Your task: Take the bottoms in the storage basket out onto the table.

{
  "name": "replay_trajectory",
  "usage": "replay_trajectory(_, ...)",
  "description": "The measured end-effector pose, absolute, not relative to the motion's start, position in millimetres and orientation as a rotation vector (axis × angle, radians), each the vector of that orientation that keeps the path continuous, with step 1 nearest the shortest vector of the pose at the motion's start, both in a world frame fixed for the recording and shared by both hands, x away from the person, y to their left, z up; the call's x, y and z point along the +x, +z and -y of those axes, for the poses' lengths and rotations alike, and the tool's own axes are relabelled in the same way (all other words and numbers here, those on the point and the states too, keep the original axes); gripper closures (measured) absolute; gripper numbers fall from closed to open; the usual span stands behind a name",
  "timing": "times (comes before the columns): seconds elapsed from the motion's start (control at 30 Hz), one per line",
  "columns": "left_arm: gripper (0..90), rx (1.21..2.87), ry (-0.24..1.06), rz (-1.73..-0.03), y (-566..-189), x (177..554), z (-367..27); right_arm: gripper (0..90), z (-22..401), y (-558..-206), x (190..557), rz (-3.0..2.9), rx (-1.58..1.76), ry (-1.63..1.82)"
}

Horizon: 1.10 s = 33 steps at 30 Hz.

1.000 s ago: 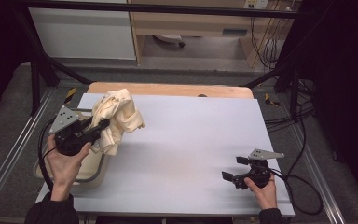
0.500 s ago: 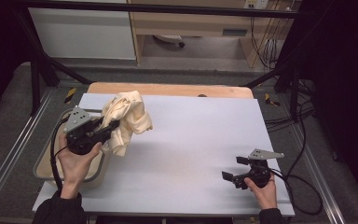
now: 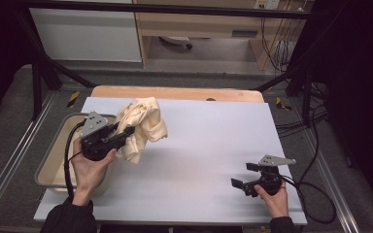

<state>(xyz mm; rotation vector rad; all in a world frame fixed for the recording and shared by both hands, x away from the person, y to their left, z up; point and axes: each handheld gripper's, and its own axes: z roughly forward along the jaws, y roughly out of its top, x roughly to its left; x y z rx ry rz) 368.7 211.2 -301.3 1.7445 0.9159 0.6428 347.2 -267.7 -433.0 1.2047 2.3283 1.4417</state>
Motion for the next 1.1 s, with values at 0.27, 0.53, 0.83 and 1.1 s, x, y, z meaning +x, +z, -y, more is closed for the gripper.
replay_trajectory(0.27,65.8,1.759,0.622,-0.897,-304,370,-198,0.5,268,-433,347,-2.328,1.204,1.441)
replay_trajectory(0.53,65.8,1.773,0.600,-0.881,-308,373,-185,0.5,268,-433,347,-2.327,1.204,1.442)
replay_trajectory(0.83,65.8,1.790,0.579,-0.870,-315,376,-172,0.5,268,-433,347,-2.327,1.204,1.441)
replay_trajectory(1.1,65.8,1.809,0.555,-0.864,-322,378,-161,0.5,268,-433,347,-2.326,1.206,1.442)
